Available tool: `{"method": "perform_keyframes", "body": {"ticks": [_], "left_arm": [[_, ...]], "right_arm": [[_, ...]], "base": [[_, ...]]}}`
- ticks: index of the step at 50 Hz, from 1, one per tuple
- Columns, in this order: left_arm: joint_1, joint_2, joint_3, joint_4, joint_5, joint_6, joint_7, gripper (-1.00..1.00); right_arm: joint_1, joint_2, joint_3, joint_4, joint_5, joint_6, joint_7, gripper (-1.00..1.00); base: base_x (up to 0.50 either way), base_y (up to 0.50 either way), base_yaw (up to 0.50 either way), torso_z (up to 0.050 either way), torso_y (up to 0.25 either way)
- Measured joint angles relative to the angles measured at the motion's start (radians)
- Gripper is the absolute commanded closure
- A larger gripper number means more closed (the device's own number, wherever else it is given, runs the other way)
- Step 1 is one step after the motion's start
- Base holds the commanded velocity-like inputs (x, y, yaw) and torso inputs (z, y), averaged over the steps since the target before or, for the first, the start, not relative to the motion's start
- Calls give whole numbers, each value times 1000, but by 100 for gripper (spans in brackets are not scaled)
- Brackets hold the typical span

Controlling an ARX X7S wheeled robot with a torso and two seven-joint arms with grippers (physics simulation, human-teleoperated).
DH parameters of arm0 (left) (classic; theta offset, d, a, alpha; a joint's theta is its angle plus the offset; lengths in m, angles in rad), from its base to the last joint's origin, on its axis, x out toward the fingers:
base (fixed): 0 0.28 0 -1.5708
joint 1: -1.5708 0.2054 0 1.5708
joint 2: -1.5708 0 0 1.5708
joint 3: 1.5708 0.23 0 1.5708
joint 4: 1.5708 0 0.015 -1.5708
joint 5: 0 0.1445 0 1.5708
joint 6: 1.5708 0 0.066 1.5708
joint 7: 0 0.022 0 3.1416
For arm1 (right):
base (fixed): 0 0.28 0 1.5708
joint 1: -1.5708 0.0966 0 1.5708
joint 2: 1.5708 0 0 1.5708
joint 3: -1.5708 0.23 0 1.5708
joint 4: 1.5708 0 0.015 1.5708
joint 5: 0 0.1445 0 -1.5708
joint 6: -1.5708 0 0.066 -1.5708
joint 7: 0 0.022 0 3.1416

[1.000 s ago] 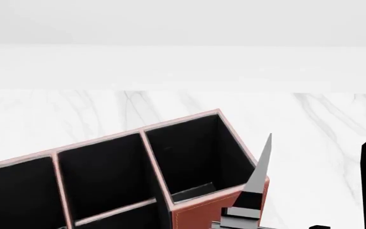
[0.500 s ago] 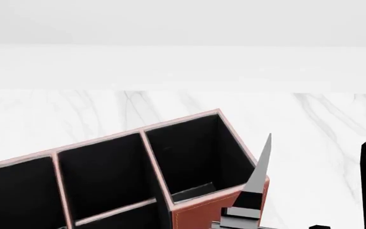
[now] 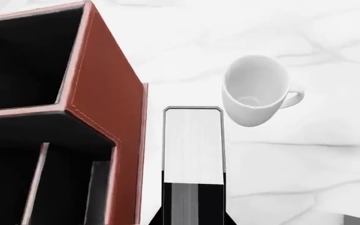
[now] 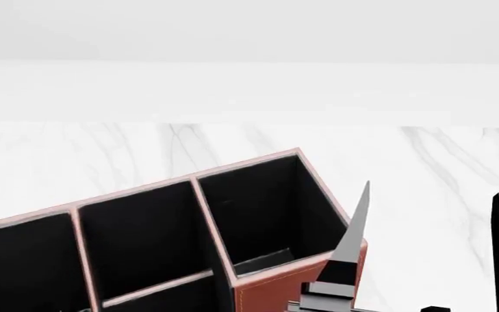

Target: Pick up the book and place it in the front compartment of the caddy.

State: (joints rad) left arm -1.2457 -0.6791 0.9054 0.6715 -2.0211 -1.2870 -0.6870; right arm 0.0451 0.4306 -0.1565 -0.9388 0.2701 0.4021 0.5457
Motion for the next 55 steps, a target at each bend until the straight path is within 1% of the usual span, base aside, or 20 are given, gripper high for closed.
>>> {"method": "perform_keyframes", "body": {"ticks": [9,18,26,33,43,55], "left_arm": [[-160,3,-22,-109,-52,-48,40,100],[-281,28,-37,-222,-36,-117,116,100],[-394,62,-42,-327,0,-186,211,100],[-504,94,-12,-422,96,-230,355,100],[-662,131,82,-540,292,-247,622,100],[-767,171,215,-644,494,-221,853,100]], "right_arm": [[2,3,-1,-1,5,-1,4,-100],[3,7,1,-1,12,-3,8,-100],[5,10,-1,0,15,-4,11,-100],[5,14,1,-3,20,-4,15,-100],[4,19,7,-5,28,-7,21,-100],[4,27,17,-7,40,-9,28,-100]], "base": [[0,0,0,0,0],[0,0,0,0,0],[0,0,0,0,2],[0,0,0,0,0],[0,0,0,0,1],[0,0,0,0,1]]}}
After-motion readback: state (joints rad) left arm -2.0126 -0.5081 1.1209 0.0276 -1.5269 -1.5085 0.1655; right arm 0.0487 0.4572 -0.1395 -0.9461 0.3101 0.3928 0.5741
